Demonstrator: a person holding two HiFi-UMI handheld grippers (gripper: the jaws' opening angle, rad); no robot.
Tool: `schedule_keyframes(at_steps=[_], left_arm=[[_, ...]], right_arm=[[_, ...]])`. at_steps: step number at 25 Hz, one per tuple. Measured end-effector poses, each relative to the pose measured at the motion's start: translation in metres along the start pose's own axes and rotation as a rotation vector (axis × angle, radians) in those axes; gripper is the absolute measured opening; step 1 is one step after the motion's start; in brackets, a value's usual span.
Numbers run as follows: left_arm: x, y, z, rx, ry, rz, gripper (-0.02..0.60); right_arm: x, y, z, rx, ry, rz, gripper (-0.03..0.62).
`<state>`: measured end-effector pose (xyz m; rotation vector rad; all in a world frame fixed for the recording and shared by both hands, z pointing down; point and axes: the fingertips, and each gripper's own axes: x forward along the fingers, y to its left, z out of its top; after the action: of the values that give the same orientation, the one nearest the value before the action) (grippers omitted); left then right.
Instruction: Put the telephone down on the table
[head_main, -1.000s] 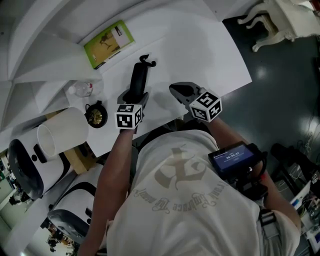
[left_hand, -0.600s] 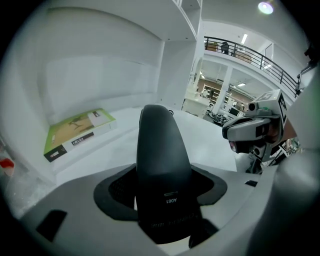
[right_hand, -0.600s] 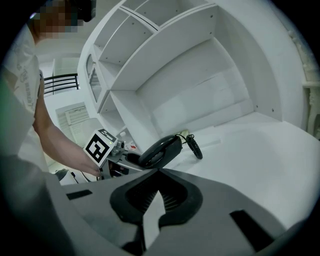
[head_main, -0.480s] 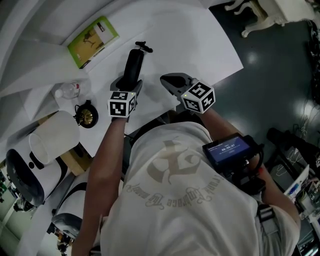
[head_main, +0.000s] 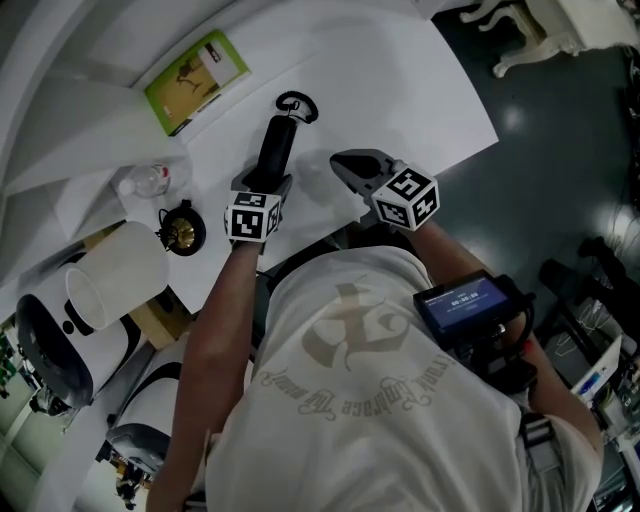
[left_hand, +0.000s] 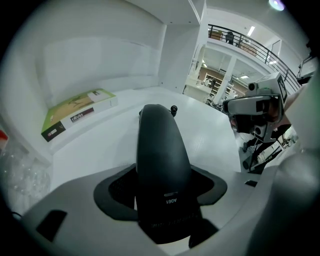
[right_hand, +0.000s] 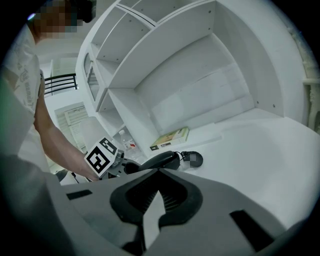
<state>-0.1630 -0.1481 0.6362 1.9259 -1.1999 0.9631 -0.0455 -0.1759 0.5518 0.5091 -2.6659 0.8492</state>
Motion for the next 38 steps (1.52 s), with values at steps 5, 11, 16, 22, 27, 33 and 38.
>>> schedule_keyframes(at_steps=[5,11,16,22,27,33,38], left_arm=[[-0.001,0.005,-0.015,0.0,0.036,0.01,0.291],[0.001,0.01,-0.021,0.008,0.044,0.014,0.292],[0.001,0.009,-0.021,0.023,0.035,0.018,0.296],[0.0,0.011,-0.021,0.011,0.038,0.025,0.32],[-0.007,0.016,-0.023,-0.01,0.021,0.03,0.342],[-0.016,0.016,-0.022,-0.031,-0.001,0.044,0.348],[-0.03,0.016,-0.01,-0.056,-0.063,0.073,0.347]], right_arm=[[0.002,0.003,-0.001,0.001,0.008,0.009,0.015],[0.003,0.005,0.0,-0.007,0.02,0.013,0.015],[0.005,0.008,-0.001,-0.006,0.022,0.018,0.015],[0.008,0.013,-0.001,-0.007,0.021,0.033,0.015],[0.012,0.015,-0.002,-0.02,0.019,0.05,0.015],[0.015,0.017,0.001,-0.038,0.02,0.08,0.015],[0.017,0.019,0.0,-0.05,0.028,0.105,0.015]])
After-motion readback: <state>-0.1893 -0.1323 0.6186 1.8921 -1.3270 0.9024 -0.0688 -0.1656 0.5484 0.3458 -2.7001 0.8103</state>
